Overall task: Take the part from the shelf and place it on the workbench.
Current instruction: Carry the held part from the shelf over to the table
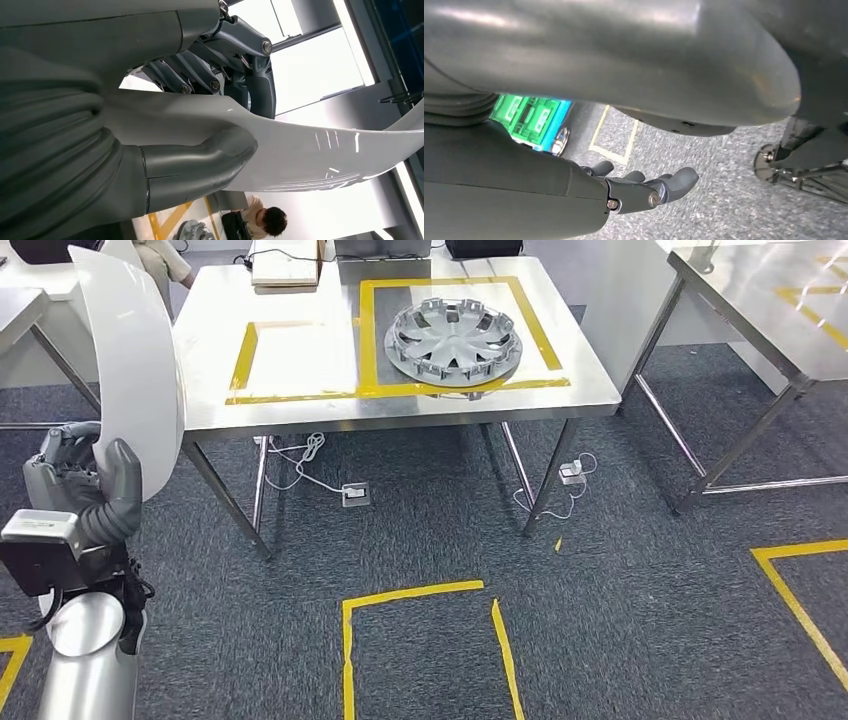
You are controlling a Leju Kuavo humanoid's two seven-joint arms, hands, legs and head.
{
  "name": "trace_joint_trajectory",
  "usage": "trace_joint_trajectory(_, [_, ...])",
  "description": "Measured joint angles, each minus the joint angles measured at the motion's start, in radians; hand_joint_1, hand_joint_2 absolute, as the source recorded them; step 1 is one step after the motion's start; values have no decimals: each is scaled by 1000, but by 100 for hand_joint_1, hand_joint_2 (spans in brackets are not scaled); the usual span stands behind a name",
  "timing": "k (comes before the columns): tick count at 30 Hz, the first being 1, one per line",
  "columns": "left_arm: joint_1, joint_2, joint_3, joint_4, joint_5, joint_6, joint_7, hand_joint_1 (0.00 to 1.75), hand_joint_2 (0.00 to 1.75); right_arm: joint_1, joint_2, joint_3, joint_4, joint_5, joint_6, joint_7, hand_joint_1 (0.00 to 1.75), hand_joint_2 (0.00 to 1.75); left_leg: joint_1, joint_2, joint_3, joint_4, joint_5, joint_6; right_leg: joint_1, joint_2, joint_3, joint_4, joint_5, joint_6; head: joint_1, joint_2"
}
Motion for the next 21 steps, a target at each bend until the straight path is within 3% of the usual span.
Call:
trace_joint_trajectory(2, [2, -1, 0, 0, -2, -1, 0, 175, 175, 2, 0, -1, 0, 0, 1, 0, 0, 0, -1, -1, 9, 1, -11, 0, 0, 0, -76, 86, -18, 3, 1, 0])
trace_joint_trajectory(3, [3, -1, 0, -1, -2, -2, 1, 175, 175, 3, 0, -1, 0, 0, 1, 0, 0, 0, -1, -1, 16, 1, -18, -1, 0, 0, -89, 79, 2, 3, 1, 0])
trace_joint_trajectory(4, [3, -1, 0, -1, -2, -2, 1, 175, 175, 4, 0, -1, 0, 0, 1, 0, 0, 0, 0, -2, 26, 1, -26, -4, 0, 0, -83, 36, 42, 1, 1, 0])
trace_joint_trajectory(6, [3, -1, 0, -2, -2, -2, 0, 175, 175, 5, 0, -2, 0, 0, 1, 0, 0, 0, -1, -2, 48, 1, -42, -11, 2, -1, -39, -99, 127, -7, 2, 0])
trace_joint_trajectory(8, [2, -1, 0, -3, -2, -2, 1, 175, 175, 4, 0, -2, 0, 0, 0, -1, 0, 0, -3, -1, 59, -2, -57, -22, 7, -3, -9, -174, 139, -19, 1, 0])
trace_joint_trajectory(10, [2, -1, 0, -4, -2, -2, 1, 175, 175, 4, 0, -3, 0, -1, 0, -2, 0, 0, -5, -1, 68, 2, -59, -36, 9, -2, 3, -183, 126, -34, 1, 0])
trace_joint_trajectory(12, [2, 0, 1, -6, -2, -2, 1, 175, 175, 5, 2, -4, 0, -2, -2, 1, 0, 0, -4, 1, 73, 27, -64, -46, 5, -1, 25, -191, 135, -49, -2, 0])
trace_joint_trajectory(14, [0, 1, 3, -7, -2, -2, 2, 175, 175, 3, 3, -4, 0, -2, -2, 1, 0, 0, -2, 4, 29, 109, -91, -53, 3, -2, 45, -193, 128, -60, -6, 0])
trace_joint_trajectory(17, [3, 1, 7, -8, -3, -3, 6, 175, 175, 3, 3, -6, 0, -1, -2, -2, 0, 0, -1, 5, -90, 264, -153, -63, 3, 0, 64, -193, 107, -64, -9, 0])
trace_joint_trajectory(18, [5, 1, 8, -8, -4, -3, 8, 175, 175, 5, 3, -6, 0, 0, -2, -1, 0, 0, -1, 5, -111, 269, -153, -63, 4, 0, 72, -193, 99, -64, -8, 0])
trace_joint_trajectory(19, [5, 1, 9, -8, -4, -3, 10, 175, 175, 5, 3, -7, 0, 1, -2, 0, 0, 0, -1, 5, -115, 241, -132, -60, 4, 1, 83, -193, 91, -63, -8, 0])
trace_joint_trajectory(21, [5, 1, 12, -8, -5, -3, 13, 175, 175, 6, 3, -7, 0, 4, -2, 1, 0, 0, -2, 6, -91, 117, -32, -52, 4, 1, 107, -192, 71, -59, -9, 0])
